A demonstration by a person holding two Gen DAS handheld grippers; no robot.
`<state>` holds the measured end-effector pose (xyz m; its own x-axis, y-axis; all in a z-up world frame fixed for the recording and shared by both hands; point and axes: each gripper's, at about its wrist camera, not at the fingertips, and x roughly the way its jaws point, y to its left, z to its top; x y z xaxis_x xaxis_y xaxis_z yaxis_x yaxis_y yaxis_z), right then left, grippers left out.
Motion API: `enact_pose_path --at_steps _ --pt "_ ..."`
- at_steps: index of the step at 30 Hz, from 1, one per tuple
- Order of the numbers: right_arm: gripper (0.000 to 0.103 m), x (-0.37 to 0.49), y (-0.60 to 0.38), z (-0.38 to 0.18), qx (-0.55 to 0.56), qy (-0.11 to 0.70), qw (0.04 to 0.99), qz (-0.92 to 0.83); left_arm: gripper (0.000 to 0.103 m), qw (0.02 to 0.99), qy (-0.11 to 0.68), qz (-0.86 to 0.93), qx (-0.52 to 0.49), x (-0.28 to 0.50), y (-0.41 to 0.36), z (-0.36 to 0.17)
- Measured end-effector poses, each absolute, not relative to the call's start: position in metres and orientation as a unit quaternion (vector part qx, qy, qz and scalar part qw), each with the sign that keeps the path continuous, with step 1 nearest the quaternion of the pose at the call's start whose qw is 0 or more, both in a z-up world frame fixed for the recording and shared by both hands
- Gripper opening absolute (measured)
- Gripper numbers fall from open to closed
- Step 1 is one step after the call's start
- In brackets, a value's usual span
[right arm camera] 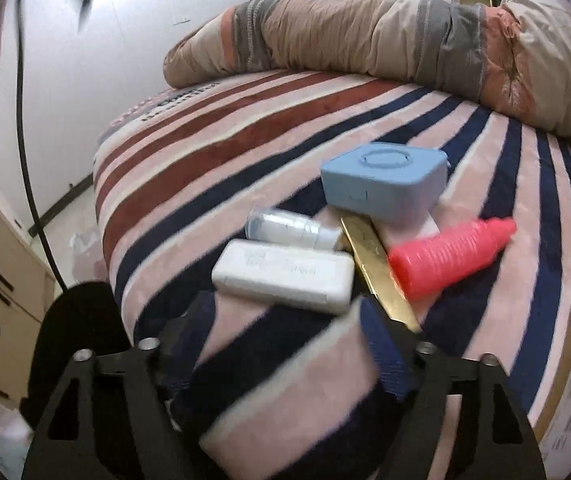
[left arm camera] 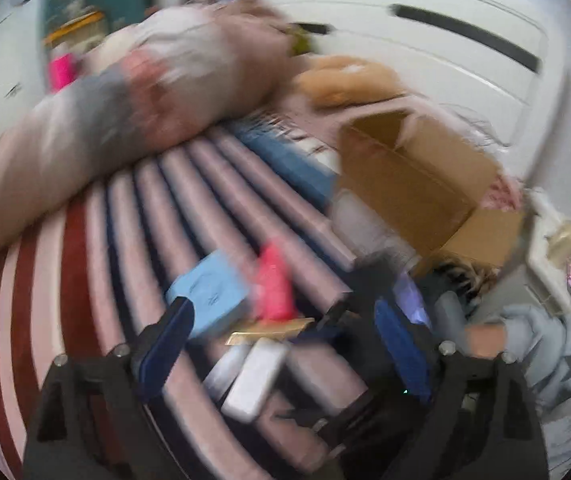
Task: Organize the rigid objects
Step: 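Drop the lens case and tape roll into the cardboard box, opening both grippers, then grasp the white pump bottle with the left gripper while the right grasps the white case, then lower the white case and pump bottle into the cardboard box and open both grippers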
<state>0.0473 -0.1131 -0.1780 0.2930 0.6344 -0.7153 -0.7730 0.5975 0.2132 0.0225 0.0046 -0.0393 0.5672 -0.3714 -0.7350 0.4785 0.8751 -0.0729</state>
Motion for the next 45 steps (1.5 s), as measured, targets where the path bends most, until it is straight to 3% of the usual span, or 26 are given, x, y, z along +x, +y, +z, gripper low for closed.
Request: enact_pose_path --at_steps 3,12,14,16,18,20,25,27,32,34,38,45 --pt "0.080 0.047 -0.094 -0.184 -0.129 0.398 0.793 0.442 0.093 0.880 0.415 -0.228 -0.027 0.016 0.058 -0.065" --pt "0.084 0.055 -0.075 -0.184 -0.177 0.391 0.774 0.465 0.093 0.884 0.429 -0.173 -0.074 0.001 0.110 -0.120" --pt "0.095 0.058 -0.069 -0.186 -0.165 0.403 0.772 0.463 0.093 0.884 0.430 -0.169 -0.073 0.000 0.112 -0.128" --pt "0.099 0.058 -0.064 -0.188 -0.161 0.404 0.773 0.462 0.093 0.884 0.430 -0.168 -0.069 0.001 0.111 -0.133" --pt "0.099 0.056 -0.058 -0.191 -0.176 0.401 0.777 0.452 0.093 0.884 0.431 -0.168 -0.066 0.002 0.110 -0.132" --pt "0.087 0.054 -0.057 -0.191 -0.192 0.397 0.785 0.436 0.093 0.883 0.431 -0.176 -0.062 0.005 0.108 -0.134" --pt "0.086 0.046 -0.075 -0.177 -0.182 0.389 0.796 0.427 0.092 0.875 0.433 -0.210 -0.051 0.026 0.094 -0.138" --pt "0.086 0.038 -0.086 -0.168 -0.183 0.378 0.805 0.418 0.087 0.867 0.441 -0.229 -0.040 0.040 0.082 -0.146" --pt "0.086 0.025 -0.114 -0.156 -0.187 0.370 0.824 0.386 0.037 0.839 0.481 -0.255 -0.010 0.063 0.049 -0.175" --pt "0.086 0.022 -0.120 -0.151 -0.186 0.366 0.833 0.371 0.022 0.842 0.478 -0.250 0.002 0.065 0.044 -0.179" --pt "0.086 0.004 -0.126 -0.115 -0.201 0.322 0.854 0.355 0.021 0.849 0.467 -0.246 0.003 0.057 0.043 -0.179" --pt "0.086 0.002 -0.211 -0.001 -0.133 0.256 0.922 0.257 0.021 0.851 0.469 -0.238 -0.003 0.052 0.046 -0.179"
